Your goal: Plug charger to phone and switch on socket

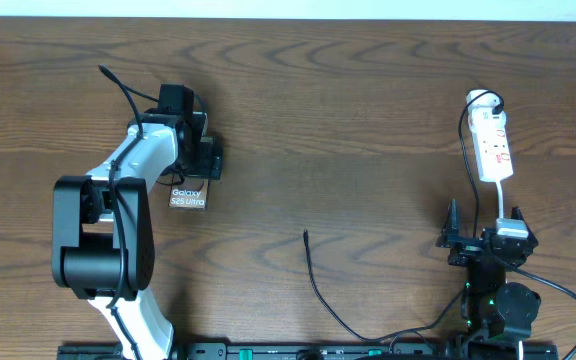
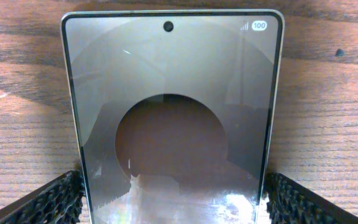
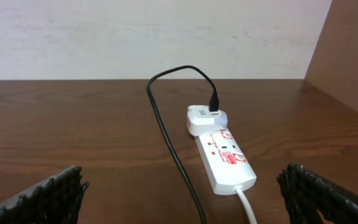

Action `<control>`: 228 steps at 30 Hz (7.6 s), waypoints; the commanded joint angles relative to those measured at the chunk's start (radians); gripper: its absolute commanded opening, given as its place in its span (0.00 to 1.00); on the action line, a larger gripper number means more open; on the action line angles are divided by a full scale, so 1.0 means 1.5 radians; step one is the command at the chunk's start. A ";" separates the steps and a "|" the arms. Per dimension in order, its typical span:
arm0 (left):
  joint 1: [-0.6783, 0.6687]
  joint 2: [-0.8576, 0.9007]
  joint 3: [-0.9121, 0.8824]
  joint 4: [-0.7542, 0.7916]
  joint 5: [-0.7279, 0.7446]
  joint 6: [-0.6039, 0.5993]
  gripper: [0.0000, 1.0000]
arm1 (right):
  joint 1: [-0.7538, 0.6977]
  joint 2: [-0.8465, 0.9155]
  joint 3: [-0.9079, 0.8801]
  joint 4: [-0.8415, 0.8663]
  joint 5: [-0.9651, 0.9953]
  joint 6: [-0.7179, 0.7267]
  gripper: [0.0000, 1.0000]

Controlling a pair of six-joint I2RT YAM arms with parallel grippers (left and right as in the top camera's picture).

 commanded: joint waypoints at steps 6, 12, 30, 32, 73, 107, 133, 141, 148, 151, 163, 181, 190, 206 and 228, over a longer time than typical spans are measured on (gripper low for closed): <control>0.002 0.047 -0.020 -0.036 0.009 -0.001 0.91 | -0.003 -0.004 -0.001 -0.003 0.003 0.006 0.99; 0.002 0.047 -0.032 -0.037 0.009 -0.001 0.91 | -0.003 -0.004 -0.001 -0.003 0.003 0.006 0.99; 0.002 0.047 -0.051 -0.020 0.009 -0.001 0.63 | -0.003 -0.004 -0.001 -0.003 0.003 0.006 0.99; 0.002 0.047 -0.051 -0.019 0.009 -0.001 0.55 | -0.003 -0.004 -0.001 -0.003 0.003 0.006 0.99; 0.002 -0.017 -0.026 -0.021 0.009 -0.001 0.08 | -0.003 -0.004 -0.001 -0.003 0.003 0.006 0.99; 0.002 -0.234 -0.023 -0.041 0.010 -0.050 0.08 | -0.003 -0.005 -0.001 -0.003 0.003 0.006 0.99; 0.092 -0.234 -0.023 0.000 0.612 -0.496 0.07 | -0.003 -0.005 -0.001 -0.003 0.003 0.006 0.99; 0.140 -0.234 -0.024 0.030 0.736 -0.669 0.07 | -0.003 -0.004 -0.001 -0.003 0.003 0.006 0.99; 0.160 -0.234 -0.023 0.030 0.784 -0.743 0.07 | -0.003 -0.004 -0.001 -0.003 0.003 0.006 0.99; 0.161 -0.234 -0.024 0.030 0.807 -0.774 0.07 | -0.003 -0.004 -0.001 -0.003 0.003 0.006 0.99; 0.161 -0.234 -0.024 0.030 0.807 -0.797 0.07 | -0.003 -0.005 -0.001 -0.003 0.003 0.006 0.99; 0.161 -0.234 -0.024 0.030 0.807 -0.834 0.07 | -0.003 -0.004 -0.001 0.001 0.032 -0.002 0.99; 0.161 -0.234 -0.024 0.030 0.799 -0.824 0.07 | -0.003 -0.004 -0.001 0.014 -0.049 0.046 0.99; 0.159 -0.234 -0.024 0.030 0.683 -0.799 0.07 | -0.003 0.045 0.084 0.092 -0.267 0.316 0.99; 0.140 -0.234 -0.024 0.030 0.617 -0.799 0.07 | 0.019 0.867 0.568 0.415 -0.958 0.435 0.99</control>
